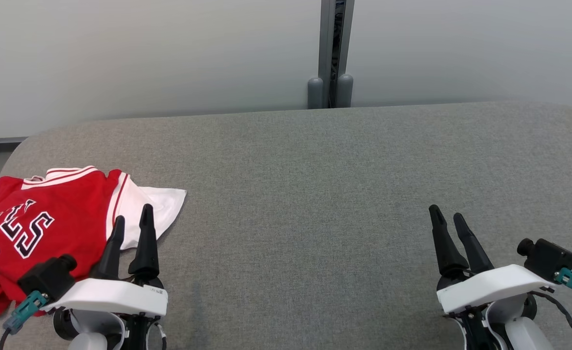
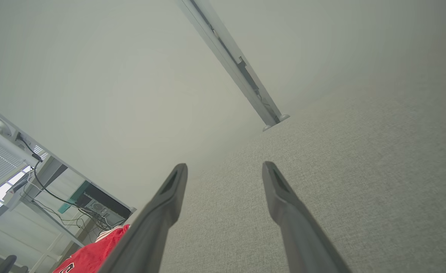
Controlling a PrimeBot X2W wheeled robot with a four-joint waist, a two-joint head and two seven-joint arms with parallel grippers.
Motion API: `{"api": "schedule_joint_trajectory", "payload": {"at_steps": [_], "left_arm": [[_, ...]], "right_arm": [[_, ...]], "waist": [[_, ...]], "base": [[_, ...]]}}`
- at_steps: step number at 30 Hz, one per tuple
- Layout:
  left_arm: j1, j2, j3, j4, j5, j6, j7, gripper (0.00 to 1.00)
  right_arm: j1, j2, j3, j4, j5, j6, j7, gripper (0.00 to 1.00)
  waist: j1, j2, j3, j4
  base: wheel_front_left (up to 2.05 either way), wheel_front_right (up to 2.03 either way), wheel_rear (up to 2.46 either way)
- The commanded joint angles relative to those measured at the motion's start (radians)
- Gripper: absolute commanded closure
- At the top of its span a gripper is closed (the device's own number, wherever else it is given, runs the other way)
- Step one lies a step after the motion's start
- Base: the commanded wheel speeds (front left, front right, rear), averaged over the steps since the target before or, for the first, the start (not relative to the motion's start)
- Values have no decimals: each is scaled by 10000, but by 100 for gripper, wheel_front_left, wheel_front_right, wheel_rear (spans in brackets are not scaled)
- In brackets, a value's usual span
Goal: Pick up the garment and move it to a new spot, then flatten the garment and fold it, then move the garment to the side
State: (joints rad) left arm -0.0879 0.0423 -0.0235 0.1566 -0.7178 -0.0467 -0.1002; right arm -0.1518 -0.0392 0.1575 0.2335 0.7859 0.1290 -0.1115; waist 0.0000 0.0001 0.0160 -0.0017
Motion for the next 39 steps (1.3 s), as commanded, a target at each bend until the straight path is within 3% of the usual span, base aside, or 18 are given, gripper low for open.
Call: {"api": "schedule_joint_trajectory", "payload": {"at_steps": [1, 39], "left_arm": [[-40, 65, -66, -196, 400, 71, -124, 0], [273, 90, -649, -57, 3725, 258, -1085, 0]], "right_arm": [[-130, -93, 104, -197, -455, 22, -143, 0], [103, -133, 678, -487, -3940, 25, -1032, 0]], "waist": [[0, -1, -4, -3], [0, -1, -157, -79]], "base": [[0, 0, 0], [0, 0, 0]]}}
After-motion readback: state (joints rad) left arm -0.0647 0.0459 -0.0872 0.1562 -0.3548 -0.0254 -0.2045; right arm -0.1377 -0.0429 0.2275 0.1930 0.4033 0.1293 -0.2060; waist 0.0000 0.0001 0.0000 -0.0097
